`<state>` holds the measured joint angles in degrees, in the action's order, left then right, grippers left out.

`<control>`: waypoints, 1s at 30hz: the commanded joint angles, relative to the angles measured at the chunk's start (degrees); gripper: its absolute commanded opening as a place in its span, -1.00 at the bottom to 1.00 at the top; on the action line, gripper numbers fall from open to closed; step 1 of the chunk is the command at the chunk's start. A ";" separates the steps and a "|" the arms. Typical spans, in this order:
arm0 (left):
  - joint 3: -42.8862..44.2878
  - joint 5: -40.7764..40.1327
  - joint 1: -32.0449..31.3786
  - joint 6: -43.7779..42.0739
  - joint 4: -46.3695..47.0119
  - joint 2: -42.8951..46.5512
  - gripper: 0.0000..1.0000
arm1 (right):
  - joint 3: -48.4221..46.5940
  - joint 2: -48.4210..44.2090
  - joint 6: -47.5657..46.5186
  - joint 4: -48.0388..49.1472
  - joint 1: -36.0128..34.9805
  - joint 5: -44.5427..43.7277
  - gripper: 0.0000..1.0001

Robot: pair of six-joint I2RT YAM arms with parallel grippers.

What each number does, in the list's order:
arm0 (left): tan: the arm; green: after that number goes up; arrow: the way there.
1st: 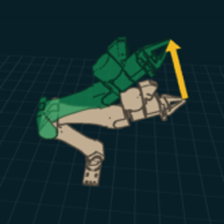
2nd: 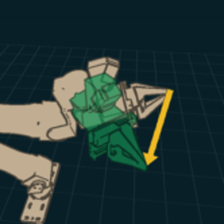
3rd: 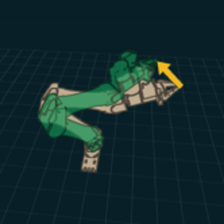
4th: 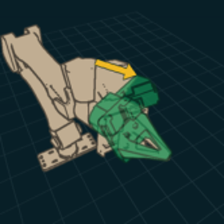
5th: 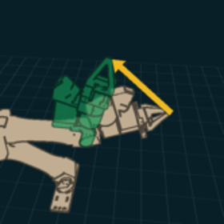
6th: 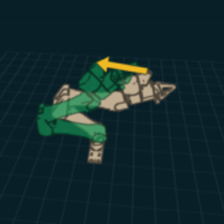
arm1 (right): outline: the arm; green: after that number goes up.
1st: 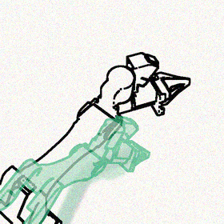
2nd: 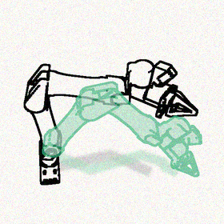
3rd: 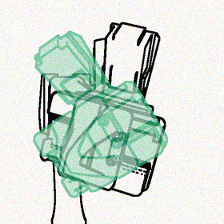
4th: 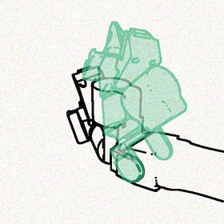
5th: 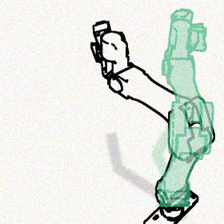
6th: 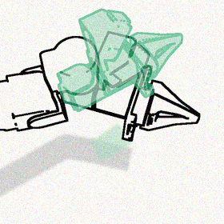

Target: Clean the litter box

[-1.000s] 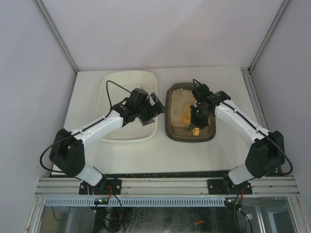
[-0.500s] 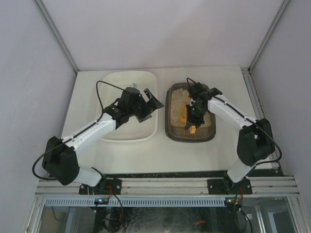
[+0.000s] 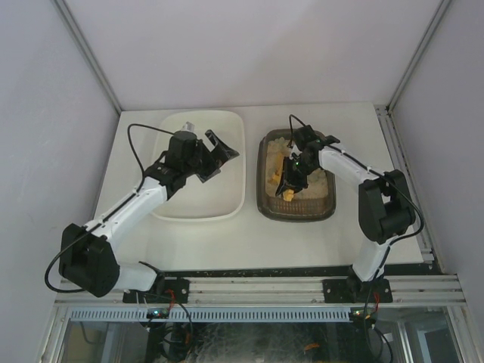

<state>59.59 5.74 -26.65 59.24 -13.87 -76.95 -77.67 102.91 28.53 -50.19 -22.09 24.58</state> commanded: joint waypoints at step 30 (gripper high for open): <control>2.74 -2.86 27.59 -42.29 -24.96 18.00 1.00 | 48.79 -39.33 19.88 61.34 15.15 24.92 -1.00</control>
<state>65.45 7.46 -0.54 20.75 -36.40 -60.86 -32.53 69.45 42.24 -8.93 -7.88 45.34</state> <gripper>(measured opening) 0.998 0.164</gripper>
